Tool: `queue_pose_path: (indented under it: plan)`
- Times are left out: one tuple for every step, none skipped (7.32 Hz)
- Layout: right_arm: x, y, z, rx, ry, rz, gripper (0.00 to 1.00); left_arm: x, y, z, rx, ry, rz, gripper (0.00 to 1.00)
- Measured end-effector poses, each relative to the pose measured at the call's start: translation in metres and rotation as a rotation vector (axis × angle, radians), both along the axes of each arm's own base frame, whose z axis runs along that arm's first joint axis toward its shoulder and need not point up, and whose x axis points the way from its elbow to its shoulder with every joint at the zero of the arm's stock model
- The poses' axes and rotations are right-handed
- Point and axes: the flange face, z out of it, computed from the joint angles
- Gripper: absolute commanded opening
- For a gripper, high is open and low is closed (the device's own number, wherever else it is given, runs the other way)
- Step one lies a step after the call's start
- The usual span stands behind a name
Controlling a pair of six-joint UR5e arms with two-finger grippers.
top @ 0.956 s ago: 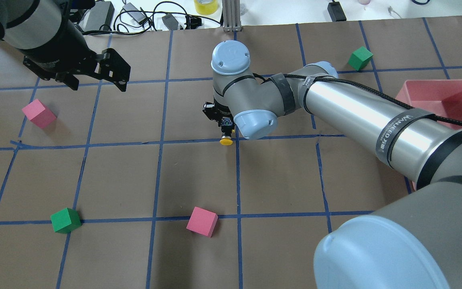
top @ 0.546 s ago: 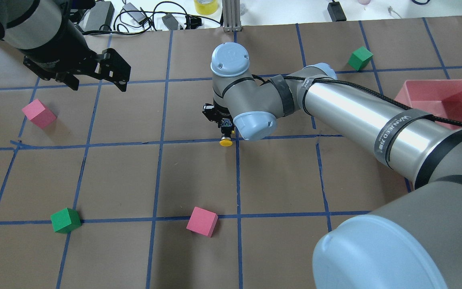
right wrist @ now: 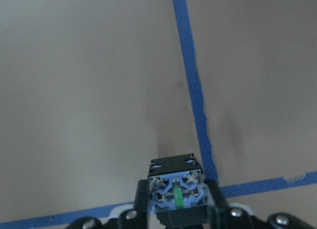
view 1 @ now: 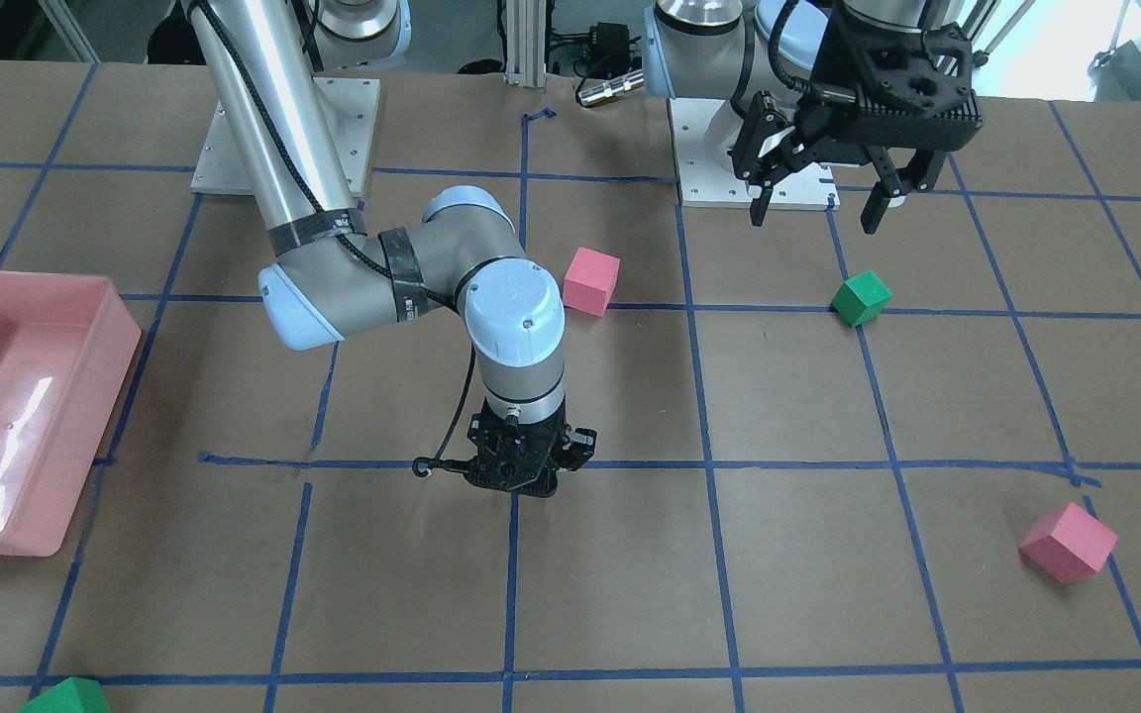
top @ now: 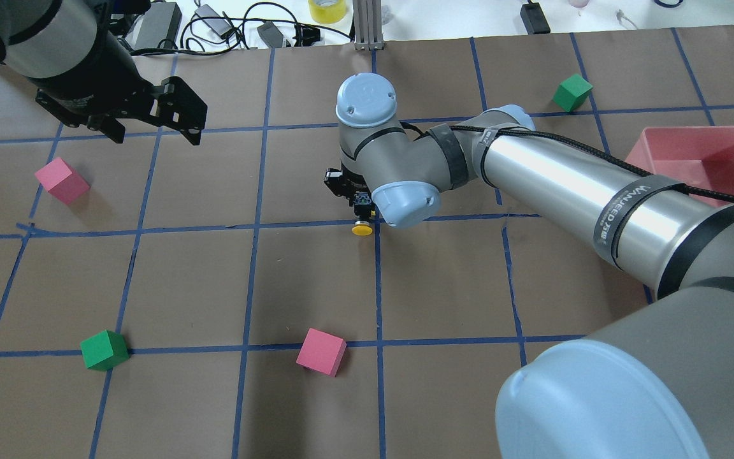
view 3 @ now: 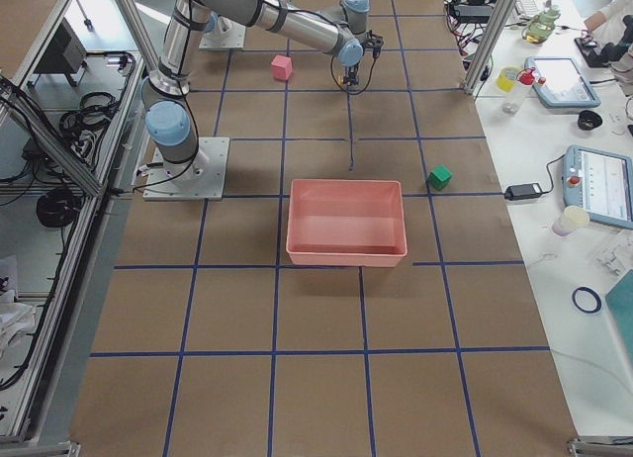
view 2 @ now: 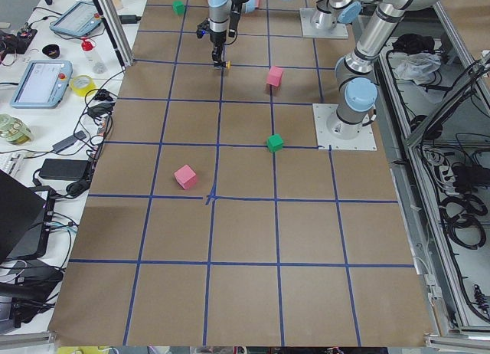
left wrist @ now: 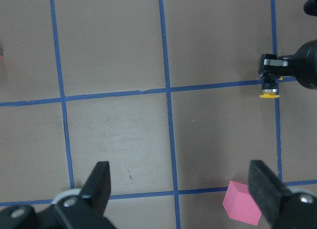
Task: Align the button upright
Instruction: 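Lower the button switch onto the table, yellow cap sideways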
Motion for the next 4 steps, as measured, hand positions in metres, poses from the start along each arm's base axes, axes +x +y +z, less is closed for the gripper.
queue_pose_path:
  plan:
    - [-0.0007, 0.0017, -0.0028, 0.001, 0.001, 0.0, 0.0, -0.0001, 0.0001, 0.0004, -0.001, 0.001, 0.0, 1.0]
    - [-0.0015, 0.0035, -0.0055, -0.002, 0.0, 0.0, 0.0, -0.0001, -0.0001, 0.0007, -0.001, 0.001, 0.0, 1.0]
    - [-0.0017, 0.0039, -0.005, -0.007, -0.002, 0.0, 0.0, -0.0001, -0.0002, 0.0016, -0.003, 0.002, 0.0, 1.0]
    - [-0.0018, 0.0041, -0.0037, -0.01, -0.003, 0.001, 0.15, -0.0001, -0.0005, 0.0034, -0.008, 0.001, 0.0, 1.0]
